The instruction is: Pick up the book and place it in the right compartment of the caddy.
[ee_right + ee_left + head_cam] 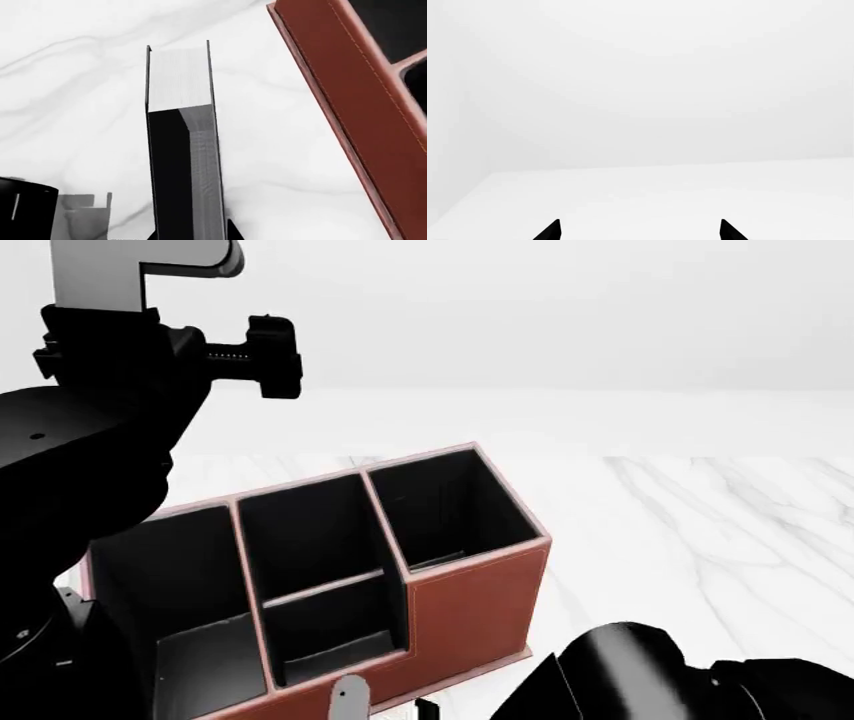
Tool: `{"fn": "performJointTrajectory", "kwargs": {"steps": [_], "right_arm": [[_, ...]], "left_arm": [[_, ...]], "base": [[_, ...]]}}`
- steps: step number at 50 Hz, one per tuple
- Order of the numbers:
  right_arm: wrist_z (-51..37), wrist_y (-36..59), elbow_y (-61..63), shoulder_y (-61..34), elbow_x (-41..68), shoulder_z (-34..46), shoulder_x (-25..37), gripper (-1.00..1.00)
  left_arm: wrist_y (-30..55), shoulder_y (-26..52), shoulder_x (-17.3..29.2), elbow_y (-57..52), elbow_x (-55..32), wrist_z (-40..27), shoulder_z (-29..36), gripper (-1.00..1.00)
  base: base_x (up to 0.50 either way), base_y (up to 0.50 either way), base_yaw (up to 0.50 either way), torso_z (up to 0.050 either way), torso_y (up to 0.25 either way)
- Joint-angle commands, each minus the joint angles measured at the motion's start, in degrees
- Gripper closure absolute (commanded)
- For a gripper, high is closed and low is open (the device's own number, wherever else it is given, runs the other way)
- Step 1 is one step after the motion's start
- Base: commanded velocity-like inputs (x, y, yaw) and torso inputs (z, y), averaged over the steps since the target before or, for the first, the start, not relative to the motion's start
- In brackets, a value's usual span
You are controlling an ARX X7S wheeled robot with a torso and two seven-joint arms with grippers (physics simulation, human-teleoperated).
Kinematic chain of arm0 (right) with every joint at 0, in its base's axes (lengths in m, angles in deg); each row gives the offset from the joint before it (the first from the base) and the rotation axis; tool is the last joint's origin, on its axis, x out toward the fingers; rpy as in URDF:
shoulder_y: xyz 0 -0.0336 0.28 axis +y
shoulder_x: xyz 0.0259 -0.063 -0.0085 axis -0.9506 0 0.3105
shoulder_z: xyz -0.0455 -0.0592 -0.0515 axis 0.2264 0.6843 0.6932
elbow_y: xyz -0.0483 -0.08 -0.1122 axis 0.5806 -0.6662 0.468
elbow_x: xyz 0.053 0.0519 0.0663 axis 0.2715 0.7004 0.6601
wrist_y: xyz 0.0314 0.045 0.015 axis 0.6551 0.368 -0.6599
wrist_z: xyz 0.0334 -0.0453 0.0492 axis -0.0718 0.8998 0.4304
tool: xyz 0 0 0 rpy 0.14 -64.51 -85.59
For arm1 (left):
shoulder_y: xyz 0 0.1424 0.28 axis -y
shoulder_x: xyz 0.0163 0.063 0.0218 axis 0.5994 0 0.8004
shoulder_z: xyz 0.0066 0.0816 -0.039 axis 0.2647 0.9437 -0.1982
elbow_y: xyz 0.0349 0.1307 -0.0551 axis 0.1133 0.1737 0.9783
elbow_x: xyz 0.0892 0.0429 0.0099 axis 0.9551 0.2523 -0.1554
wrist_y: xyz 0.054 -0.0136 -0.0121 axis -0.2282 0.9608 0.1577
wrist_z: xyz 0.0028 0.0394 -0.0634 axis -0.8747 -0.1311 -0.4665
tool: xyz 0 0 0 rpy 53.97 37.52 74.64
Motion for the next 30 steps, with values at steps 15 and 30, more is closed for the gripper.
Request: {"fn": "performJointTrajectory", "kwargs": {"steps": [15,30], "right_arm": [[-19.1,-3.8,4.7,-13.8,26.3,-7.2,7.3,1.00],[-20.8,-7.7,2.0,-20.9,32.4,-10.8,10.8,1.00]], "left_arm": [[-0.7,0.1,0.8,0.5,-2.1,-1.7,0.6,-1.00],[-0.9,0.2,1.2,0.9,-3.4,-2.7,0.9,-1.00]], "base": [[0.00,0.00,0.00,0.000,0.000],[0.00,0.00,0.00,0.000,0.000]]}}
